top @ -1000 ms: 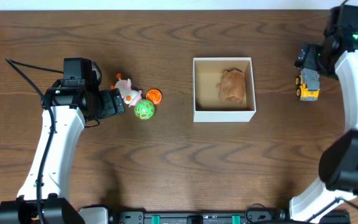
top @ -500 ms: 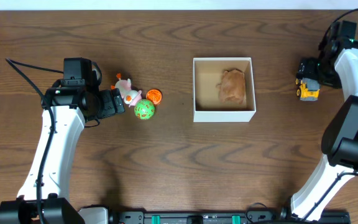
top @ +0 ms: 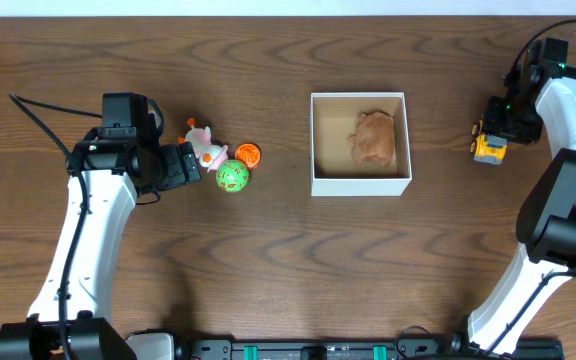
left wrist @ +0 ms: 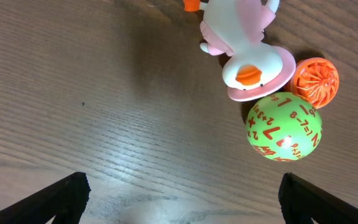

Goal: Pack container
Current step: 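Move the right gripper to the blue-yellow toy truck and grasp it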

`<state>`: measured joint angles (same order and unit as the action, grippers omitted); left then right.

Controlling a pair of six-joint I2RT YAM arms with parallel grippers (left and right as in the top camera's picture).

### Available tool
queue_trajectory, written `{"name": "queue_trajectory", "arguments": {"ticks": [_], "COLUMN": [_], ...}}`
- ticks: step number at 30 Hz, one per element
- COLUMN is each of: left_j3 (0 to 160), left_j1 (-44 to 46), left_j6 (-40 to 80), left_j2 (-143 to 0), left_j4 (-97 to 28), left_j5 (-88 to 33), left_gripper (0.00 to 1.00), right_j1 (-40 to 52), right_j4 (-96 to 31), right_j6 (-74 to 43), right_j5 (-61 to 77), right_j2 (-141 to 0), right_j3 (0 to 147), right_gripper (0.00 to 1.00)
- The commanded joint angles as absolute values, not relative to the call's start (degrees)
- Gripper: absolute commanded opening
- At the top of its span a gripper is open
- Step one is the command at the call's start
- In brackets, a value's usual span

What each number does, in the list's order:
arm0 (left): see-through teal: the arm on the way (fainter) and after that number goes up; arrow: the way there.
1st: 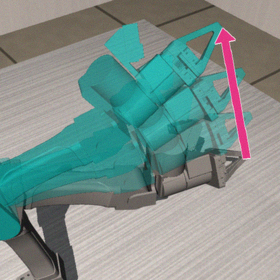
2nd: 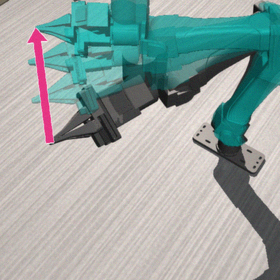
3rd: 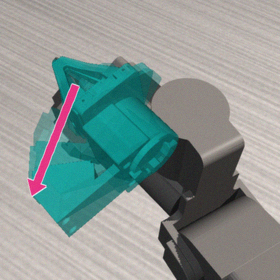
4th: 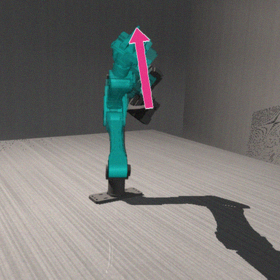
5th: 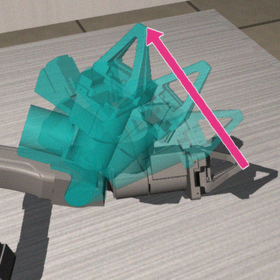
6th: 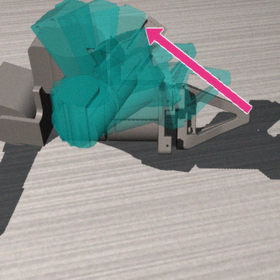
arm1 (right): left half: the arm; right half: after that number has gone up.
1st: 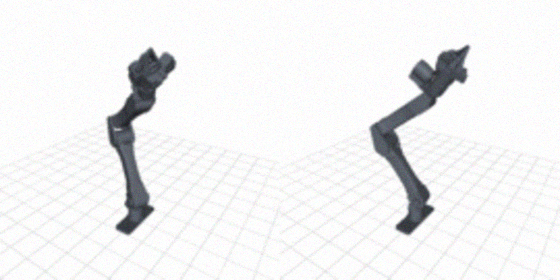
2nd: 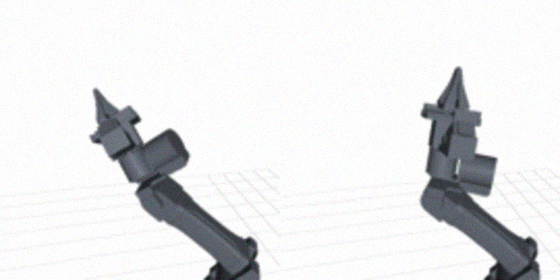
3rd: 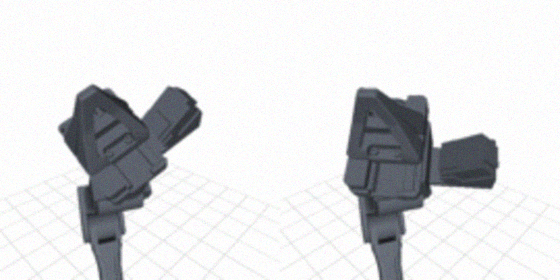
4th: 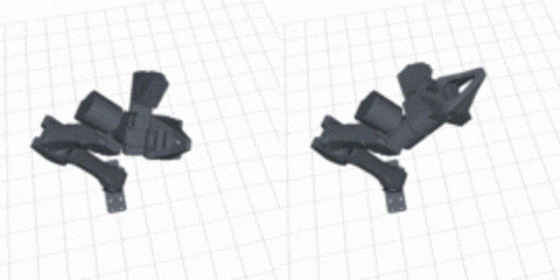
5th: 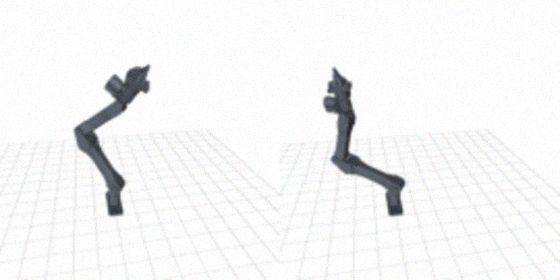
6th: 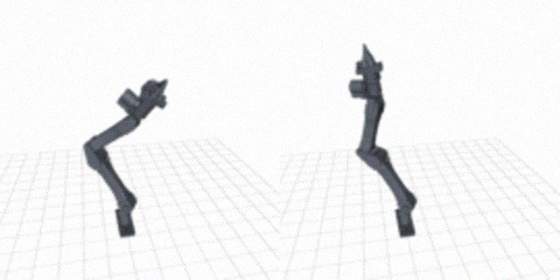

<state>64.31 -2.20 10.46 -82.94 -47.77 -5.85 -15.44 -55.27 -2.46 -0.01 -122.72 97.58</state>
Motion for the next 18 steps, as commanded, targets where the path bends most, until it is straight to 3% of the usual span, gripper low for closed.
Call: {"name": "queue_trajectory", "arguments": {"ticks": [1, 5, 11, 18], "left_j3": [65.06, 65.06, 65.06, 65.06], "left_j1": [-2.46, -2.46, -2.46, -2.46], "left_j6": [9.67, 9.67, 9.67, 9.67], "left_j2": [-83.11, -83.11, -83.11, -83.11], "left_j4": [-47.94, -47.94, -47.94, -47.94], "left_j5": [-6.0, -6.0, -6.0, -6.0], "left_gripper": [0.98, 0.98, 0.98, 0.98], "right_j1": [-15.46, -14.02, -9.72, 4.14], "right_j4": [-56.36, -56.38, -56.31, -56.34], "right_j6": [-4.27, -4.21, -3.97, 6.52], "right_j5": [0.95, 0.91, 3.73, 8.86], "right_j2": [-121.1, -116.49, -107.57, -95.39], "right_j3": [97.45, 97.45, 97.45, 97.45], "right_gripper": [0.4, 0.42, 0.35, 0.33]}}
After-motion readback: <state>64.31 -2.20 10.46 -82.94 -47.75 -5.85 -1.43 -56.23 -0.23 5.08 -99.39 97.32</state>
